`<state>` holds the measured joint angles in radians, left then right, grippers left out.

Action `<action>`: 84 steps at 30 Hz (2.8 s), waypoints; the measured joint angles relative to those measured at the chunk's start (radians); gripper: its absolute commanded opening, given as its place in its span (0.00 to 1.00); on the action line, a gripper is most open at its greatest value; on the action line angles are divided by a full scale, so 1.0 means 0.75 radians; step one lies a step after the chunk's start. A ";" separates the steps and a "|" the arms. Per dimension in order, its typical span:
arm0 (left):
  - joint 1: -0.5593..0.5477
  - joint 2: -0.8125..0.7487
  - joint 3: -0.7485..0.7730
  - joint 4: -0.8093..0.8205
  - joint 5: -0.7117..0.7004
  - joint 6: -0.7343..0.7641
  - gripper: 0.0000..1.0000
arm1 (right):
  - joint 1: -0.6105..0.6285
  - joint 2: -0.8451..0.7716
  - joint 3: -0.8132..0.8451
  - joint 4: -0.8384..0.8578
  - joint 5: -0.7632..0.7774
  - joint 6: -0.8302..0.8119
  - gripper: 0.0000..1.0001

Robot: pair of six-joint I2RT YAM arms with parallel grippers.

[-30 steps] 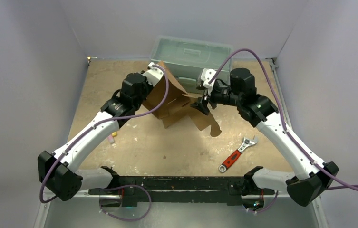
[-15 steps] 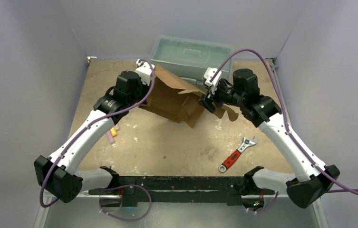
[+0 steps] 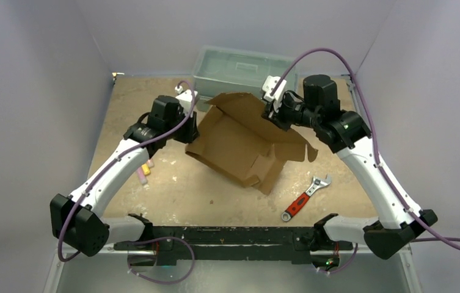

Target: Fold the paper box

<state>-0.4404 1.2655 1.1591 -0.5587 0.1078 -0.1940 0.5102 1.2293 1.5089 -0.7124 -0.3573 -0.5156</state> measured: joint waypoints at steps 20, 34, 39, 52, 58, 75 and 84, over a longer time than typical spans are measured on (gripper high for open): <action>0.002 0.098 -0.291 0.166 0.194 -0.101 0.45 | 0.052 0.167 -0.125 -0.008 -0.035 0.069 0.06; 0.002 0.093 -0.321 0.101 0.231 -0.076 0.67 | 0.070 0.167 -0.148 0.006 -0.034 0.069 0.06; 0.002 0.071 -0.321 0.091 0.267 -0.076 0.74 | 0.070 0.167 -0.149 0.007 -0.034 0.069 0.06; 0.000 0.022 -0.358 0.073 0.317 -0.175 0.81 | 0.071 0.167 -0.162 0.026 -0.025 0.070 0.06; -0.052 0.020 -0.394 0.045 0.273 -0.243 0.80 | 0.079 0.167 -0.163 0.024 -0.024 0.070 0.06; -0.132 0.071 -0.345 -0.073 0.115 -0.260 0.52 | 0.090 0.184 -0.165 0.034 0.002 0.081 0.06; -0.164 0.137 -0.311 -0.083 -0.005 -0.262 0.28 | 0.091 0.190 -0.165 0.031 0.015 0.084 0.06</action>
<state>-0.5636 1.3685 0.9260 -0.6209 0.1043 -0.3908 0.5781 1.3720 1.3849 -0.6891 -0.3462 -0.4522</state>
